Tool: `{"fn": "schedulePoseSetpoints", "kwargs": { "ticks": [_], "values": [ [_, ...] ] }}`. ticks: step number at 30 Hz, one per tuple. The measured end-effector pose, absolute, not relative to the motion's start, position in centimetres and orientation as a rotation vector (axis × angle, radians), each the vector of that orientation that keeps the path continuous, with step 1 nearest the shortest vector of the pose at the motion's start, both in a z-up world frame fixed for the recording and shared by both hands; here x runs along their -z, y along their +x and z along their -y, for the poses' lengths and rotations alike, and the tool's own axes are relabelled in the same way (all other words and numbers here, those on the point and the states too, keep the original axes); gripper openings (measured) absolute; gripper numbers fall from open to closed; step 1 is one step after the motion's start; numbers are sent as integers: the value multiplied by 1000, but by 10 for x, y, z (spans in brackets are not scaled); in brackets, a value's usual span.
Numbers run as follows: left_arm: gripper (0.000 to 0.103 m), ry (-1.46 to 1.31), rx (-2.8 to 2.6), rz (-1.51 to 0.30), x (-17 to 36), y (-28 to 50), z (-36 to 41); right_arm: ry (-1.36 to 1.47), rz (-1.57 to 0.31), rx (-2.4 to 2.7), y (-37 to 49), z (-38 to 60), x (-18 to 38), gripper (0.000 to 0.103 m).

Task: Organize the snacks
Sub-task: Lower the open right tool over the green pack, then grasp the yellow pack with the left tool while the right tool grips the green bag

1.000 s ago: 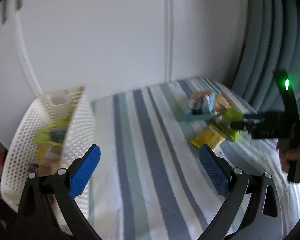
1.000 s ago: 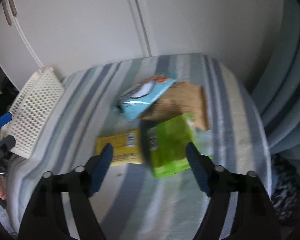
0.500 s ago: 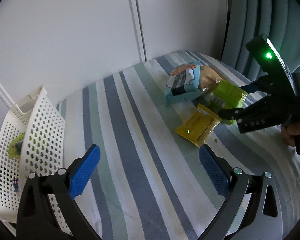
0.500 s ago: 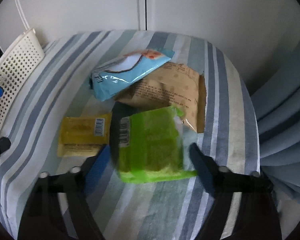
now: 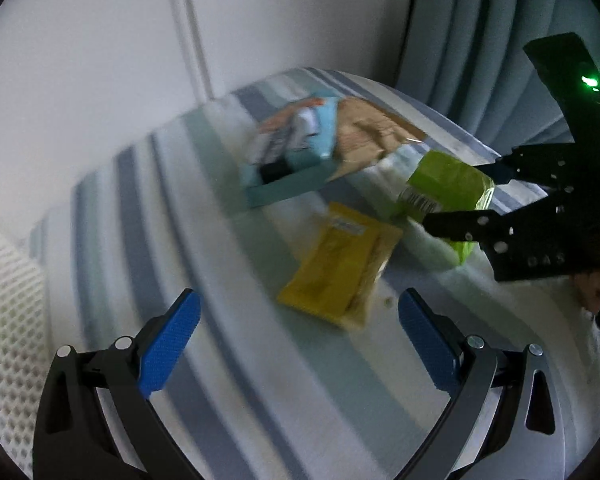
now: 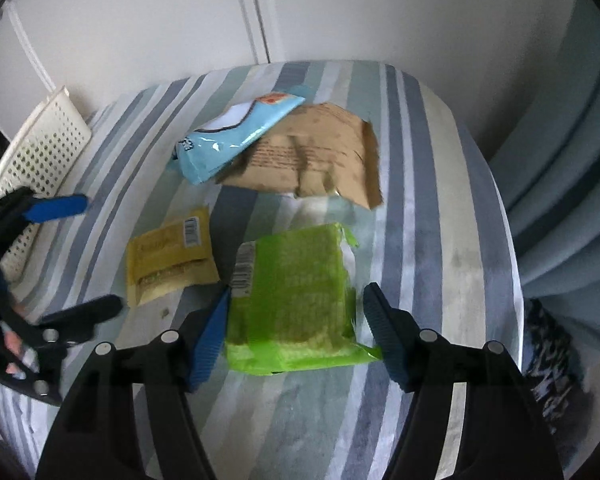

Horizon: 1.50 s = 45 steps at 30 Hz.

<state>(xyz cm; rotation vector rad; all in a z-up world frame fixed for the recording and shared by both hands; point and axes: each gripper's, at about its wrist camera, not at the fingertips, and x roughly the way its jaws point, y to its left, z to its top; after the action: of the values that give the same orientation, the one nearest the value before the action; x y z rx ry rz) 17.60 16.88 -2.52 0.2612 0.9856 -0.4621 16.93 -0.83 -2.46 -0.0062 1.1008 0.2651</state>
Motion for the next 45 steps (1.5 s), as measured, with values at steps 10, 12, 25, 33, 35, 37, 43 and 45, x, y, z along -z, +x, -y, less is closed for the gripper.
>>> {"fn": "schedulePoseSetpoints", "kwargs": {
  "ticks": [10, 12, 25, 33, 35, 37, 43, 45],
  "values": [
    [83, 365, 539, -1075, 53, 196, -136, 82, -1105, -263, 168, 19, 30, 66],
    [82, 367, 544, -1072, 53, 199, -133, 102, -1107, -268, 169, 22, 31, 66],
    [50, 305, 533, -1047, 42, 190, -150, 101, -1112, -265, 171, 21, 32, 67],
    [50, 206, 479, -975, 13, 171, -179, 99, -1112, -264, 171, 22, 32, 67],
    [50, 189, 463, -942, 1, 164, -187, 99, -1112, -264, 171, 22, 33, 67],
    [50, 174, 449, -916, -11, 159, -196, 95, -1112, -263, 171, 21, 33, 67],
    [50, 132, 397, -832, -48, 141, -222, 92, -1112, -262, 171, 21, 34, 67],
    [50, 122, 382, -808, -57, 135, -232, 91, -1113, -262, 172, 21, 34, 67]
  ]
}}
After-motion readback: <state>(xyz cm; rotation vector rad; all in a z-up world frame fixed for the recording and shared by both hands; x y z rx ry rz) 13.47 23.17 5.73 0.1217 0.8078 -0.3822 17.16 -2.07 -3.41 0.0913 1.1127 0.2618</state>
